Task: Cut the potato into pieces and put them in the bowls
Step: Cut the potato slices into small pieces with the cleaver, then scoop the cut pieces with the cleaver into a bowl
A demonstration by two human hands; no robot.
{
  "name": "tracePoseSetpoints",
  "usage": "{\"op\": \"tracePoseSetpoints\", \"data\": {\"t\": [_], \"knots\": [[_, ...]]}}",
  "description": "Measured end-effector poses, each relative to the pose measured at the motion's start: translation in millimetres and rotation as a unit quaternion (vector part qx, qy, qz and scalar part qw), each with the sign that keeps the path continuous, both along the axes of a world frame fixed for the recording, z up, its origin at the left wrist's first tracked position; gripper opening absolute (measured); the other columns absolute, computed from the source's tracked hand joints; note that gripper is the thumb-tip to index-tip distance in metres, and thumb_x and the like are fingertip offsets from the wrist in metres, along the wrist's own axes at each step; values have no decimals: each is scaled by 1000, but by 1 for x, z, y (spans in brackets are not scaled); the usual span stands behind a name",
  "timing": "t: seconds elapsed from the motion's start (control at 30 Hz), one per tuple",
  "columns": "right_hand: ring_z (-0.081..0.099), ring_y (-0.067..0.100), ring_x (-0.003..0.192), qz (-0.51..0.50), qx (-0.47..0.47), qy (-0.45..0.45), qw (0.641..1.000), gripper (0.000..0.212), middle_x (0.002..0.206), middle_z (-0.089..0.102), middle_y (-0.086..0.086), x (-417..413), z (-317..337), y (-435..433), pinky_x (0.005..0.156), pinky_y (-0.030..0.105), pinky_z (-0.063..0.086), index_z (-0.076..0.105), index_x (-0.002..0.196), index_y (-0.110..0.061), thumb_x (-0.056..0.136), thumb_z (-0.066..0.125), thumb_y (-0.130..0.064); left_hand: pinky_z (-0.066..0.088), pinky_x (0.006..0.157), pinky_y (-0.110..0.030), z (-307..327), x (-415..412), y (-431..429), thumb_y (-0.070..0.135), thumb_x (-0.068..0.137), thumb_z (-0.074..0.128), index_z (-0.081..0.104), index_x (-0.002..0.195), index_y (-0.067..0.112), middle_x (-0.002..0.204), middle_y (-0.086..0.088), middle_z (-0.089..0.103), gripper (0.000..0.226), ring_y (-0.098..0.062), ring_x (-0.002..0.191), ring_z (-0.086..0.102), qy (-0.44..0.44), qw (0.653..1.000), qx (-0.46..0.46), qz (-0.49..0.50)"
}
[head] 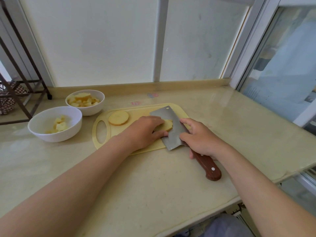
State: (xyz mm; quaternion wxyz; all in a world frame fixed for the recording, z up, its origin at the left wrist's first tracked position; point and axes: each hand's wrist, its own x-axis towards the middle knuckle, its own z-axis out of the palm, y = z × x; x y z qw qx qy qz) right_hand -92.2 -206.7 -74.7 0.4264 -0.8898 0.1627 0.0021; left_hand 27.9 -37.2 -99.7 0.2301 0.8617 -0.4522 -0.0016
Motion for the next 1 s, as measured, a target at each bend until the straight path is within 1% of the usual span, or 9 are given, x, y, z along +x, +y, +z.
{"op": "tracePoseSetpoints", "data": {"t": [0.1, 0.27, 0.43, 0.57, 0.63, 0.73, 0.83, 0.9, 1.0], "knots": [[59, 19, 41, -8, 30, -1, 1000, 61, 79, 63, 1, 0, -1, -2, 40, 25, 36, 41, 154, -30, 98, 51, -7, 45, 87, -40, -1, 3, 0, 41, 94, 60, 63, 115, 3, 121, -14, 62, 44, -24, 99, 58, -6, 1000, -3, -4], [59, 22, 41, -13, 64, -7, 998, 61, 73, 63, -2, -1, -3, -7, 38, 24, 37, 45, 153, -29, 97, 54, -6, 48, 85, -40, 0, 8, 3, 48, 89, 64, 62, 118, 7, 117, -7, 64, 49, -22, 97, 58, -14, 1000, -4, -3], [59, 23, 43, 13, 75, -7, 997, 62, 63, 64, -10, -2, -4, -11, 42, 29, 38, 43, 154, -29, 98, 56, -8, 44, 97, -37, 2, 12, 6, 53, 86, 66, 53, 136, 17, 130, 0, 58, 63, -20, 117, 53, -24, 1000, -4, -9], [59, 21, 43, 29, 98, -9, 995, 59, 65, 65, -9, -2, -3, -15, 47, 32, 40, 46, 151, -30, 98, 57, -7, 44, 100, -33, 4, 14, 5, 57, 86, 63, 50, 141, 17, 136, -1, 57, 69, -20, 123, 53, -55, 998, -14, -16], [58, 21, 43, 40, 115, -5, 993, 59, 65, 64, -7, -2, -3, -17, 46, 31, 41, 46, 151, -30, 98, 57, -7, 45, 101, -34, 7, 13, 3, 62, 85, 56, 50, 140, 20, 135, 0, 58, 70, -19, 124, 53, -66, 997, -17, -32], [57, 20, 42, 54, 133, -1, 990, 60, 65, 63, -6, -2, -3, -20, 41, 26, 42, 44, 154, -28, 99, 56, -6, 44, 104, -34, 8, 9, -2, 58, 86, 49, 53, 138, 21, 136, 2, 57, 64, -16, 126, 52, -63, 997, -19, -49], [57, 20, 42, 66, 144, -7, 987, 60, 64, 63, -7, -2, -5, -24, 44, 28, 42, 43, 155, -26, 100, 56, -6, 43, 103, -35, 9, 6, -8, 49, 90, 50, 59, 132, 17, 133, -2, 58, 54, -18, 122, 55, -77, 994, -11, -78], [56, 20, 41, 67, 155, -12, 986, 60, 63, 62, -7, -1, -7, -26, 47, 31, 42, 42, 155, -25, 100, 55, -5, 45, 100, -36, 11, 5, -11, 47, 92, 50, 63, 128, 16, 128, -4, 60, 49, -20, 116, 57, -87, 992, -3, -94], [55, 20, 41, 69, 170, -19, 983, 58, 63, 60, -6, -1, -10, -28, 43, 30, 40, 42, 154, -26, 101, 55, -6, 47, 98, -39, 13, 6, -15, 48, 95, 48, 64, 126, 14, 125, -6, 61, 49, -22, 113, 58, -76, 993, 2, -93]]}}
